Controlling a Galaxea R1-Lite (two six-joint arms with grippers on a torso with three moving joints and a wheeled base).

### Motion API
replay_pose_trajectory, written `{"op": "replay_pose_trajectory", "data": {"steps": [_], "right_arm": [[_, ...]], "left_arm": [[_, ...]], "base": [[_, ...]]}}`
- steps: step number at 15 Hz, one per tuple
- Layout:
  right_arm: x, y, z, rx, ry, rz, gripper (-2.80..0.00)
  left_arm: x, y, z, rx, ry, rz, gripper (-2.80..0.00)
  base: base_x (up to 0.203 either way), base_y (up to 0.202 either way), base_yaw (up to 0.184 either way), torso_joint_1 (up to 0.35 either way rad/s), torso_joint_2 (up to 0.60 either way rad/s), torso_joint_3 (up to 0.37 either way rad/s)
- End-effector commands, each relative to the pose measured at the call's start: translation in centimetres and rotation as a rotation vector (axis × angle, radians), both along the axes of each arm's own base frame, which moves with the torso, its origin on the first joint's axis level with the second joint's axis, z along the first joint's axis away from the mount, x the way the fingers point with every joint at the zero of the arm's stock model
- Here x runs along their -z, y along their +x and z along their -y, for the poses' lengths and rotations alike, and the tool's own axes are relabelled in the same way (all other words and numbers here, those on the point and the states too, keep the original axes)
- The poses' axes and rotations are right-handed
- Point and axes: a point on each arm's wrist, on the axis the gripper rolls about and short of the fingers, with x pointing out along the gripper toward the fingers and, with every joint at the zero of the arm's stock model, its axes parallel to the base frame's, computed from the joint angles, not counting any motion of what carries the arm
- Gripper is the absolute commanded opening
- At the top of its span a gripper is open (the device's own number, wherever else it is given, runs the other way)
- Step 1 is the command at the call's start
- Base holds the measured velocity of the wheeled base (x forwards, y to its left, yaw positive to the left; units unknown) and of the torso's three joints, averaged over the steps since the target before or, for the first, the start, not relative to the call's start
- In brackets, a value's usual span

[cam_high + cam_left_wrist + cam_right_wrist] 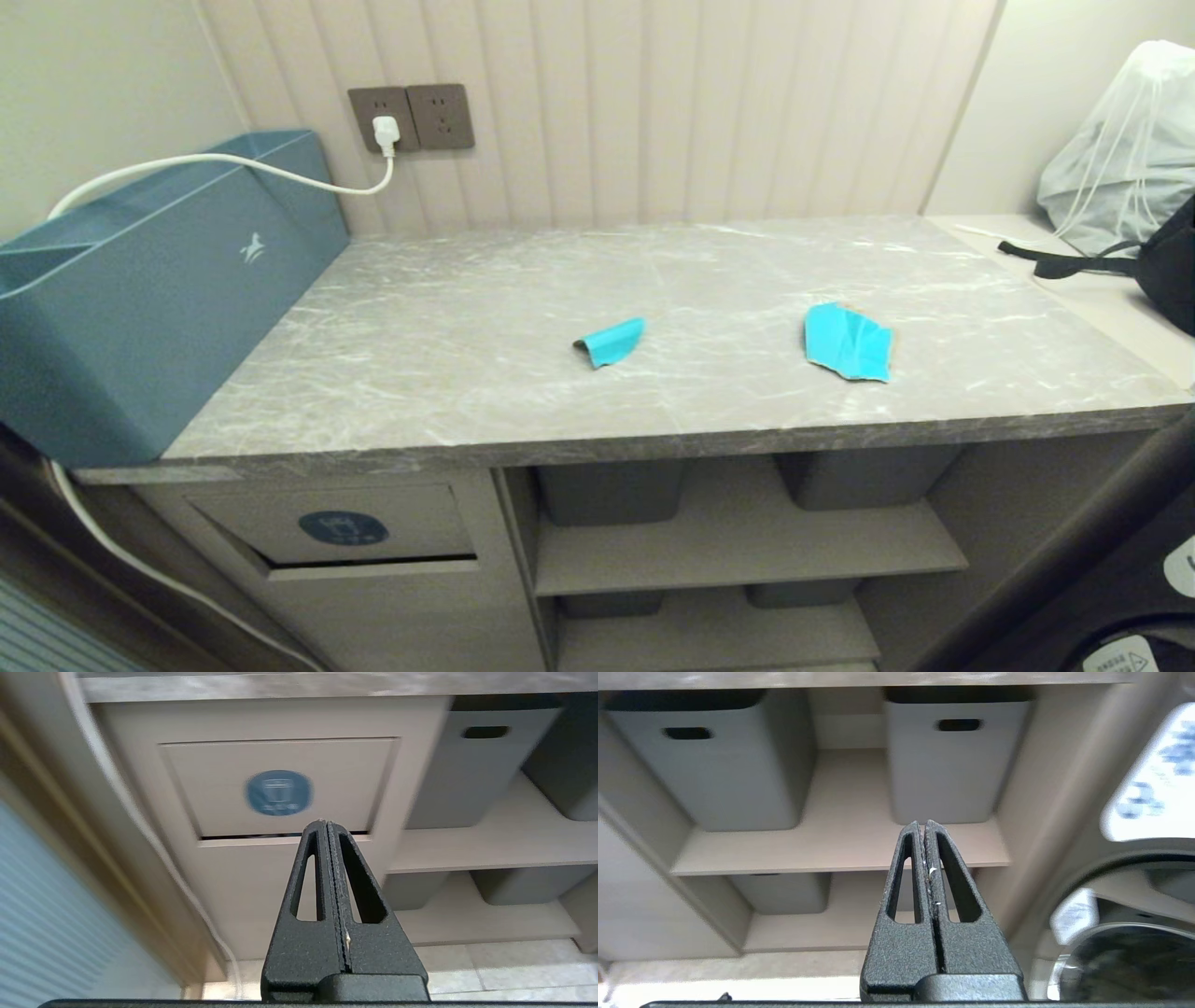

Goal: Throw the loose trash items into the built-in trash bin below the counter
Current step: Pick up the garbage

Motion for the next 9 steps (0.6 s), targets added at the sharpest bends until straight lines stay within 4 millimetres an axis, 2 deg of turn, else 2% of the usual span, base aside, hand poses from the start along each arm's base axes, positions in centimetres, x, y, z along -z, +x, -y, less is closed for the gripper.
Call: {"op": "replay_pose_trajectory", "data": {"steps": [1,6,9], "right_arm": [[0.00,-0.01,0.00,-0.002,-0.001,0.002,-2.80],[0.00,-0.01,0.00,-0.002,-0.002,0.002,-2.80],[0.00,-0.01,0.00,0.000,-0.001,0.002,-2.80]], "left_arm": [[0.04,0.02,0.00,0.001,0.000,-0.003,-2.80],[-0.01,0.01,0.00,0.000,-0.006,0.000,-2.80],[-0.01,0.01,0.00,0.002,0.000,-0.001,-2.80]], "base": [[0.000,-0.191,0.000,0.001,0.00,0.004],[0.000,-0.171,0.003,0.001,0.00,0.002],[0.000,0.000,0.000,0.000,0.00,0.000]]}}
